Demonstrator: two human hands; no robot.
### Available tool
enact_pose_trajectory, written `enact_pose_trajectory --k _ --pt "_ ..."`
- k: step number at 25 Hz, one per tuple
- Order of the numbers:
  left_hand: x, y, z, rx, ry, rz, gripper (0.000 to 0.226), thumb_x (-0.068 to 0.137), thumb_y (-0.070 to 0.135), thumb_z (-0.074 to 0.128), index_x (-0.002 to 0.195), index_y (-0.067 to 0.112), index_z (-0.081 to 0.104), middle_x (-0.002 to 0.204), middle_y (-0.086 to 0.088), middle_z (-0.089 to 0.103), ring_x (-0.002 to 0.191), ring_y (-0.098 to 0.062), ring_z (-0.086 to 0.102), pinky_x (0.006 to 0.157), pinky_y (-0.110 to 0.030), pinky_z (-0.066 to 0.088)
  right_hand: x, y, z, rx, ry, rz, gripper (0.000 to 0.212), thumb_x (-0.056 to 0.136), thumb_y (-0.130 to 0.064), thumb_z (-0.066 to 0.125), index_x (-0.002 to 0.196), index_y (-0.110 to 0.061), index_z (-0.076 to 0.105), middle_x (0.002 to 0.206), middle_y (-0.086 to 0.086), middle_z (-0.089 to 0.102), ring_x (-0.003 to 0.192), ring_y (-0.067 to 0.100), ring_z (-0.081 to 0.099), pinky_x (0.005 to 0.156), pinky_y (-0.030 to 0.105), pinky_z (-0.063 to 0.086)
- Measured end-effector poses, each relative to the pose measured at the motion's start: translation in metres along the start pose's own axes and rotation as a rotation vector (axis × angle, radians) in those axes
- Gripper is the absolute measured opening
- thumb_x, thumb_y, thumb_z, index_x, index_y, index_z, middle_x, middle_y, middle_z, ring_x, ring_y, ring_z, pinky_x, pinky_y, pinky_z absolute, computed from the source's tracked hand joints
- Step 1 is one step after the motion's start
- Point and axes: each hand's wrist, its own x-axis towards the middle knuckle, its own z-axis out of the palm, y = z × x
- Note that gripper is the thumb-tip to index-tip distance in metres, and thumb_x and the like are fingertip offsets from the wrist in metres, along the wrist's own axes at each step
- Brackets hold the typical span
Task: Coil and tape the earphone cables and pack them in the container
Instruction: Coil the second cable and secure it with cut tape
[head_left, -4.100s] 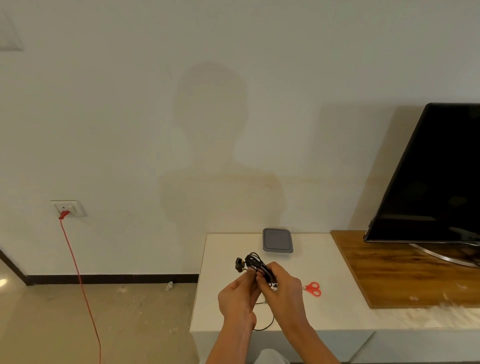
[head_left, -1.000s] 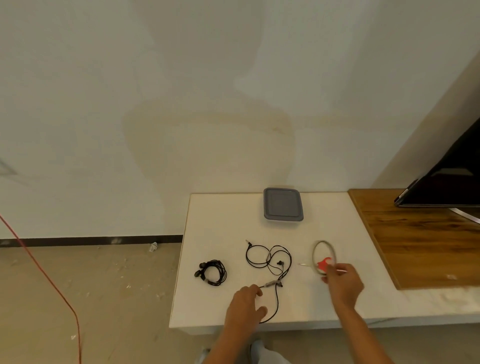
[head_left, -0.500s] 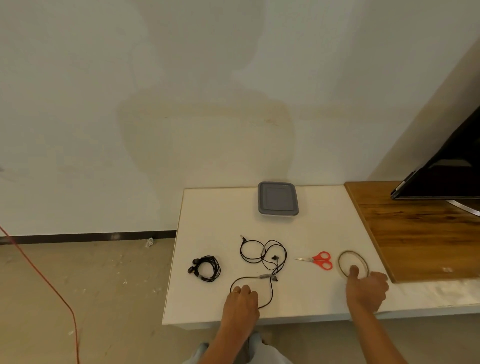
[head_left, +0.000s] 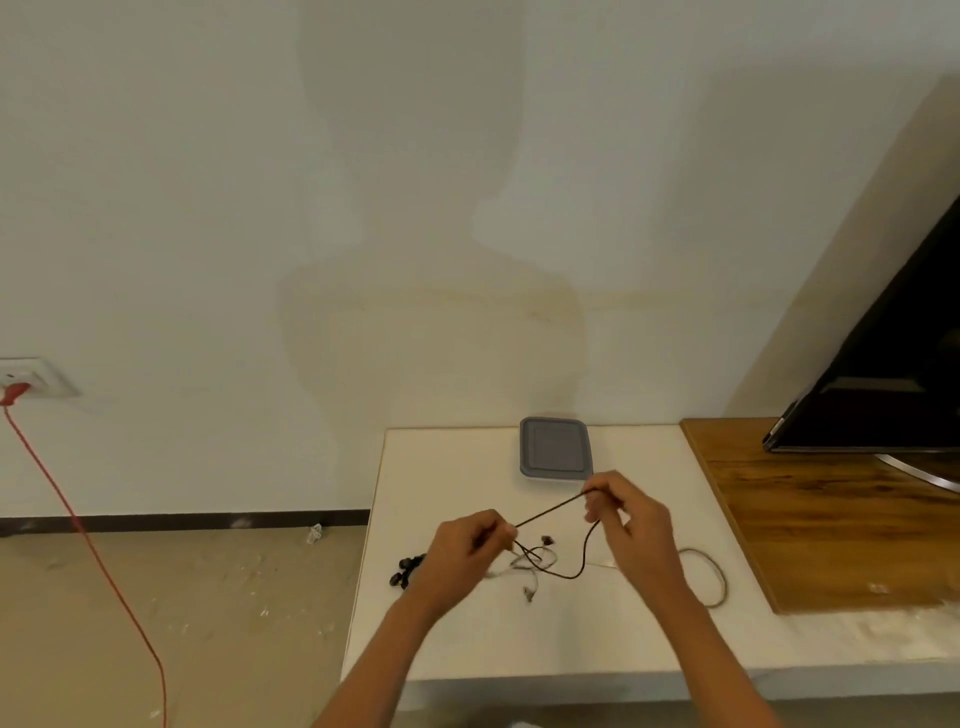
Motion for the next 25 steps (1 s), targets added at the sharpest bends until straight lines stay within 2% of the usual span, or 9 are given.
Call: enact_pose_trajectory --k 3,6,10,13,15,19,23,25 --pt "-0.009 0.013 -0.034 -0.038 0.041 -0.043 0.028 0.093 0.030 0.058 0.066 0.023 0.059 0.050 0.014 0.050 0.049 -0.002 0.036 0.053 -0.016 0.030 0.022 -0.034 -0.033 0.034 0.135 -0.034 0.020 0.093 -0.001 0.050 0.093 -0.018 0.063 0.076 -0.005 0.065 0.068 0.014 0.059 0.061 0.019 0.049" --pt "-0.021 0.023 -0.067 -0.041 0.077 -0.084 0.034 0.091 0.035 0.060 0.059 0.027 0.055 0.051 0.011 0.040 0.053 -0.006 0.033 0.055 -0.025 0.029 0.038 -0.049 -0.059 0.099 0.246 -0.003 0.017 0.094 -0.003 0.050 0.095 -0.015 0.062 0.080 -0.007 0.065 0.071 0.011 0.061 0.062 0.018 0.053" --pt "-0.040 0.056 -0.100 -0.041 0.150 -0.050 0.029 0.091 0.037 0.059 0.066 0.023 0.062 0.051 0.010 0.038 0.051 -0.006 0.031 0.052 -0.022 0.026 0.036 -0.071 -0.079 0.049 0.288 0.017 0.012 0.094 -0.011 0.053 0.091 -0.016 0.064 0.086 -0.008 0.067 0.072 0.016 0.060 0.063 0.032 0.053" --pt "-0.047 0.082 -0.103 -0.207 0.193 -0.021 0.026 0.095 0.035 0.053 0.075 0.020 0.063 0.056 0.010 0.038 0.054 -0.009 0.029 0.052 -0.023 0.027 0.035 -0.078 -0.081 0.061 0.298 0.049 0.012 0.095 -0.016 0.052 0.091 -0.016 0.062 0.084 -0.002 0.067 0.074 0.022 0.062 0.066 0.039 0.056" --pt "-0.055 0.100 -0.100 -0.340 0.195 -0.021 0.024 0.097 0.033 0.050 0.083 0.016 0.059 0.060 0.007 0.036 0.053 -0.010 0.025 0.048 -0.022 0.024 0.036 -0.088 -0.085 0.053 0.285 0.077 0.015 0.096 -0.017 0.049 0.089 -0.017 0.063 0.084 -0.001 0.067 0.073 0.024 0.062 0.067 0.038 0.055" --pt "-0.066 0.123 -0.102 -0.420 0.214 -0.028 0.022 0.098 0.034 0.049 0.091 0.015 0.056 0.059 0.008 0.038 0.049 -0.008 0.024 0.044 -0.020 0.023 0.040 -0.105 -0.087 0.029 0.204 0.156 0.018 0.096 -0.017 0.049 0.091 -0.016 0.066 0.096 -0.002 0.068 0.085 0.015 0.060 0.070 0.018 0.044" --pt "-0.070 0.137 -0.106 -0.382 0.198 -0.039 0.018 0.097 0.030 0.052 0.088 0.016 0.060 0.061 0.007 0.042 0.051 -0.008 0.031 0.049 -0.019 0.031 0.033 -0.117 -0.079 0.020 0.105 0.188 0.017 0.096 -0.021 0.052 0.090 -0.018 0.068 0.089 -0.004 0.065 0.081 0.011 0.058 0.070 0.020 0.045" --pt "-0.073 0.145 -0.104 -0.382 0.123 -0.034 0.017 0.096 0.026 0.052 0.085 0.016 0.060 0.063 0.006 0.045 0.052 -0.008 0.035 0.053 -0.020 0.034 0.029 -0.122 -0.071 0.149 0.043 0.213 0.018 0.096 -0.016 0.052 0.086 -0.015 0.068 0.084 0.005 0.064 0.074 0.018 0.059 0.072 0.026 0.053"
